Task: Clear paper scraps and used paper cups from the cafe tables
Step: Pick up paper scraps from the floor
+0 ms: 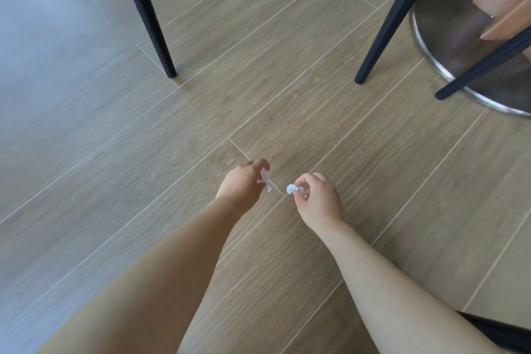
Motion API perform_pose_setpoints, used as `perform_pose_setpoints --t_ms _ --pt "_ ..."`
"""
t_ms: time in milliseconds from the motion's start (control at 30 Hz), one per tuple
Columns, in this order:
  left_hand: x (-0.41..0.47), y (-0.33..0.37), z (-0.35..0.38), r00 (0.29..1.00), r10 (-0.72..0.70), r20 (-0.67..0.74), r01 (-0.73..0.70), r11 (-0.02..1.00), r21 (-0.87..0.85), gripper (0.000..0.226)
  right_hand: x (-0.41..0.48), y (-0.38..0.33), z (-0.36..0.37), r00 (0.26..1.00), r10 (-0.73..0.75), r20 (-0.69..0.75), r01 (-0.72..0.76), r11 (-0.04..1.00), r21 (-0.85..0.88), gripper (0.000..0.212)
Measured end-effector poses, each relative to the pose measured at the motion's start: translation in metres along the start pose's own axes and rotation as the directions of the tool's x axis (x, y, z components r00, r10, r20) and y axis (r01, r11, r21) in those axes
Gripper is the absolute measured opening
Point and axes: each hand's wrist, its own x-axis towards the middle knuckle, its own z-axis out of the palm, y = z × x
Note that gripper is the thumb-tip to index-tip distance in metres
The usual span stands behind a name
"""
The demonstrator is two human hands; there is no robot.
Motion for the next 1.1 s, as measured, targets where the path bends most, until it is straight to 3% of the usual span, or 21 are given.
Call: perform_pose_setpoints --t_ms 100,267,567,833,1100 --pt "-0.015 0.015 -0.036 1.0 0.002 -0.009 -0.002 1.0 -0.015 0.032 -0.007 -0.032 -0.02 0.999 -0.026 -0.025 0.026 0.999 0.018 0.007" --pt "-0.066 0.055 -0.129 0.999 0.024 -0.026 -0.025 0.998 -0.049 0.02 -0.047 -0.11 -0.09 0.994 -0.099 -0.048 0.103 0.99 0.094 0.003" --pt "-0.214 0.187 -0.366 0.994 0.067 -0.085 -0.082 0.978 -0.19 0.017 -0.165 -0.313 -0.294 0.978 -0.206 -0.031 0.209 0.964 0.163 0.011" --pt "-0.332 0.285 -0.578 0.971 0.149 -0.185 -0.186 0.961 -0.204 0.025 -0.261 -0.482 -0.462 0.945 -0.311 -0.098 0.323 0.933 0.155 0.013" --pt "-0.379 0.318 -0.668 0.94 0.243 -0.24 -0.292 0.936 -0.196 0.02 -0.303 -0.558 -0.523 0.908 -0.346 -0.237 0.393 0.898 0.198 0.012"
